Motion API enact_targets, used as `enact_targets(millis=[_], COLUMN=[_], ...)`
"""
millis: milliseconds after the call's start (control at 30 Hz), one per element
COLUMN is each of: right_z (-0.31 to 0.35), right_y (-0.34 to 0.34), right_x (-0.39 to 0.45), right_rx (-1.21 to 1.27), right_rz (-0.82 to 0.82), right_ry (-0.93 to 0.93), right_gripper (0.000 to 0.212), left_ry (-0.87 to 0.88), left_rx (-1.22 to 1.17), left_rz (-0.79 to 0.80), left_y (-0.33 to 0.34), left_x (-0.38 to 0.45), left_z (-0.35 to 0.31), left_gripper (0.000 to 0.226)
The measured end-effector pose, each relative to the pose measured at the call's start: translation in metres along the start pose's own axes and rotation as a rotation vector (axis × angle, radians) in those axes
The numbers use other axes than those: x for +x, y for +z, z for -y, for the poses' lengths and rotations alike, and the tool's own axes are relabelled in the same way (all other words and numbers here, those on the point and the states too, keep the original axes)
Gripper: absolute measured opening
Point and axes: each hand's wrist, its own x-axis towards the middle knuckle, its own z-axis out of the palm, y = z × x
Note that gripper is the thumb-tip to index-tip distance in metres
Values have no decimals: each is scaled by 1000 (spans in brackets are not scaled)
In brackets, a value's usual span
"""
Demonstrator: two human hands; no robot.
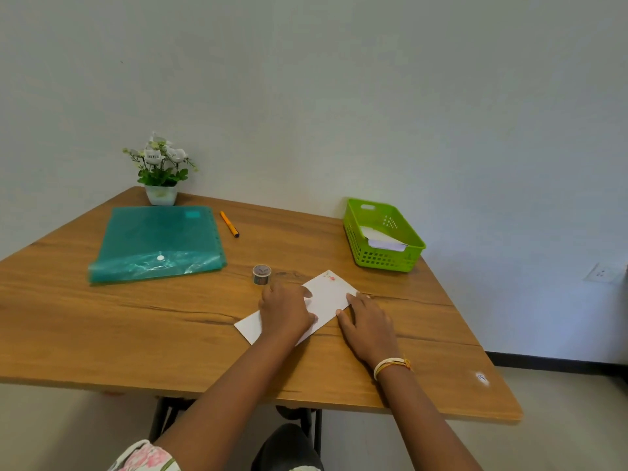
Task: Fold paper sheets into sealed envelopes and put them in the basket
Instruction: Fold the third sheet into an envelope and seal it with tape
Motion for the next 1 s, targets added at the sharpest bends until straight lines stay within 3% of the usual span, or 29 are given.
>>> enact_targets(millis=[167,367,433,600,733,833,1000], right_z=[0,0,0,0,7,13,12], right_y=[-2,-4,-4,-5,-10,-17,-25], right_x=[-1,-2,-2,-2,-5,-8,-12], right_rx=[20,15,16,95,349,679,951], right_rz=[-11,0,1,10,-13,5,9], right_ry=[-5,-6,-8,7,109,189,259], right_gripper=[54,55,54,51,43,36,33], left_ry=[-208,-268,-268,-197,-223,-280,-465], left_rx=[24,-72,-115,-401,-904,-1095,-1317], left_rz=[120,187,186,96,121,69,7], left_y=[-11,-12,-11,-11,-9,-4,6], left_x=[3,8,7,10,14,17,27], left_z=[-5,-4,-3,2,-2,-6,-10], left_gripper=[85,90,82,33,24,15,6])
